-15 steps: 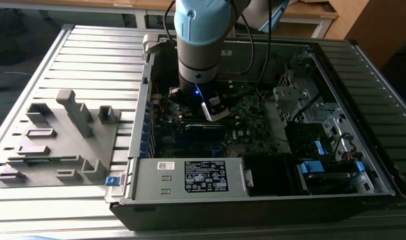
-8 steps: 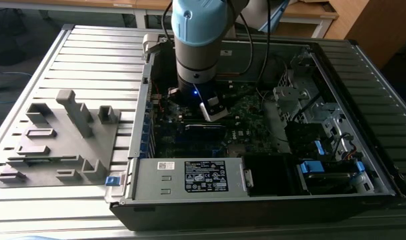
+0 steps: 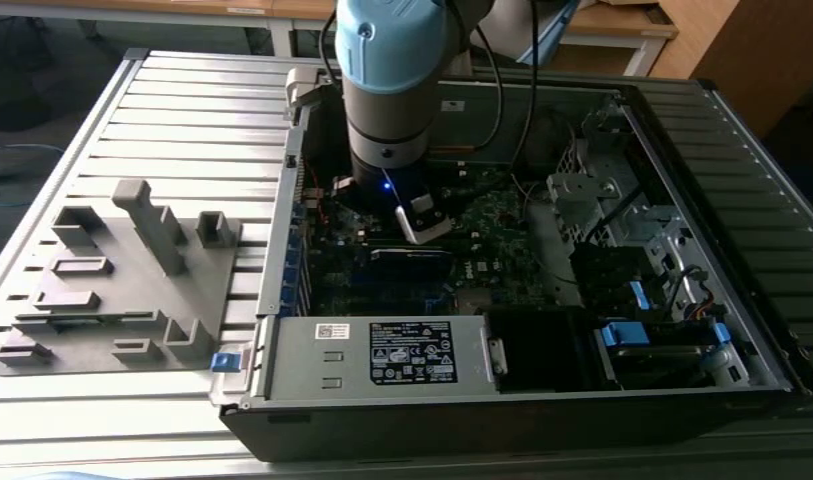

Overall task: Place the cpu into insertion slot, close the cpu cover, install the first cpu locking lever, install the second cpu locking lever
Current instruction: 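Install the second cpu locking lever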

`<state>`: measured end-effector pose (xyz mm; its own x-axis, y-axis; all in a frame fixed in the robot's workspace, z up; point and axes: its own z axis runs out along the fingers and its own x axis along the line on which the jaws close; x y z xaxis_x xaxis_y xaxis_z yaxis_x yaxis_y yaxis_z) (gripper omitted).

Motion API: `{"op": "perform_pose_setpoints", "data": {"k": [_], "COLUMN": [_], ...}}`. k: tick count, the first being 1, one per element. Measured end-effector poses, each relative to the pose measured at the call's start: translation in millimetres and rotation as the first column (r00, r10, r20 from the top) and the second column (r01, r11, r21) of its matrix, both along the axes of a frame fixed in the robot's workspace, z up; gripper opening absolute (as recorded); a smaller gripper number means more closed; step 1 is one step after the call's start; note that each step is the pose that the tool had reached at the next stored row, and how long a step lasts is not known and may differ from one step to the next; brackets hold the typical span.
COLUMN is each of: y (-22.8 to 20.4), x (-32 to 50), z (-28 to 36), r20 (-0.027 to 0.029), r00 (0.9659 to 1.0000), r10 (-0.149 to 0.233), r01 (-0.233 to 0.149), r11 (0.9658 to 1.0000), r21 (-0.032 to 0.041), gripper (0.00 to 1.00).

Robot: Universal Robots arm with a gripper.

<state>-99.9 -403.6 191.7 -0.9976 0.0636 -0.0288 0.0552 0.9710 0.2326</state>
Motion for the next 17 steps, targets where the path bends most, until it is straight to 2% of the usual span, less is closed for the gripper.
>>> {"op": "perform_pose_setpoints", "data": {"k": [8, 13, 17], "y": [0.0, -0.1, 0.0], "x": [-0.4, -1.5, -1.6], "z": [-1.5, -2.8, -3.0], "r20": [0.0043, 0.0092, 0.0099], "r00": [1.0, 1.0, 1.0], "r10": [0.0, 0.0, 0.0], "r01": [0.0, 0.0, 0.0], "r11": [1.0, 1.0, 1.0], "r21": [-0.0004, -0.0006, 0.0007], "gripper": [0.11, 0.11, 0.11]}}
